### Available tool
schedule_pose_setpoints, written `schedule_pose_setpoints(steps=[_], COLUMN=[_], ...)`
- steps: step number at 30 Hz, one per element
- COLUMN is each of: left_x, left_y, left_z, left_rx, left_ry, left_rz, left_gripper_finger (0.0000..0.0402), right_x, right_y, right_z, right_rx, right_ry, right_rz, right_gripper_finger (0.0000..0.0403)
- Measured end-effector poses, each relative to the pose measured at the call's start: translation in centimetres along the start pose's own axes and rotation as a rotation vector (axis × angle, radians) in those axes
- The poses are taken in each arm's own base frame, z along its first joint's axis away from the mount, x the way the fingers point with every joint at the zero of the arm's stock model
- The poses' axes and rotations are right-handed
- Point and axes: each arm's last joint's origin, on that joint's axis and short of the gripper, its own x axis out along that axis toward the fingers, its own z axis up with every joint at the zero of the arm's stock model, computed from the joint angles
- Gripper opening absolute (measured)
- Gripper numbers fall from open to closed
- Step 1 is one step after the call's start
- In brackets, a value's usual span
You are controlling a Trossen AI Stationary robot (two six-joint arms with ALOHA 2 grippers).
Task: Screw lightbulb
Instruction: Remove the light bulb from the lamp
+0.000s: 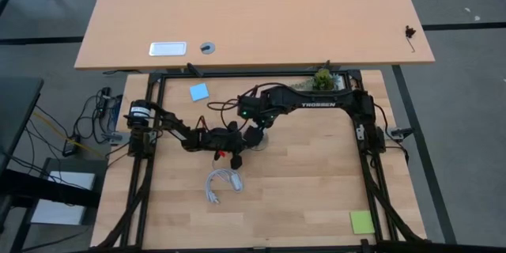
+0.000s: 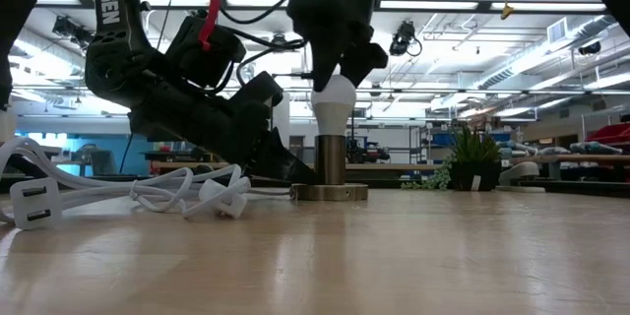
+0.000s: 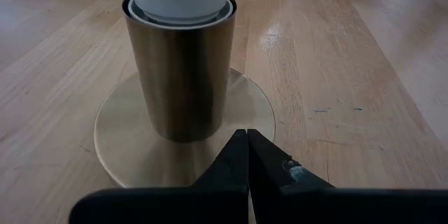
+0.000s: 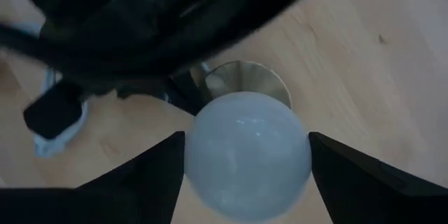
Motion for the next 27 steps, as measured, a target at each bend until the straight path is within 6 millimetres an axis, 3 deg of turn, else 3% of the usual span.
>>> schedule_pose_setpoints(steps=[3,8,16,22,27], left_x=[0.0,0.0,0.0,0.0,0.0], left_y=[0.0,0.0,0.0,0.0,0.0], left_z=[0.0,0.0,0.0,0.0,0.0], left_rx=[0.000,0.000,0.001,0.001,0.001], left_ry=[0.000,0.000,0.000,0.001,0.003], left_rz=[0.000,0.000,0.004,0.007,-0.004], left_gripper_finger=[0.0000,0.0000,0.0000,0.0000,0.0000], right_x=[0.0,0.0,0.0,-1.0,-3.1], right_y=[0.0,0.2,0.7,2.0,3.1], right_z=[0.1,0.2,0.2,0.1,0.1], right_rx=[-0.127,-0.484,-1.094,-1.148,-0.959], right_ry=[-0.006,-0.026,-0.051,-0.070,-0.143], right_rz=[0.001,0.004,-0.022,-0.128,-0.117], right_gripper_finger=[0.0274,0.0254,0.0262,0.0281,0.0293])
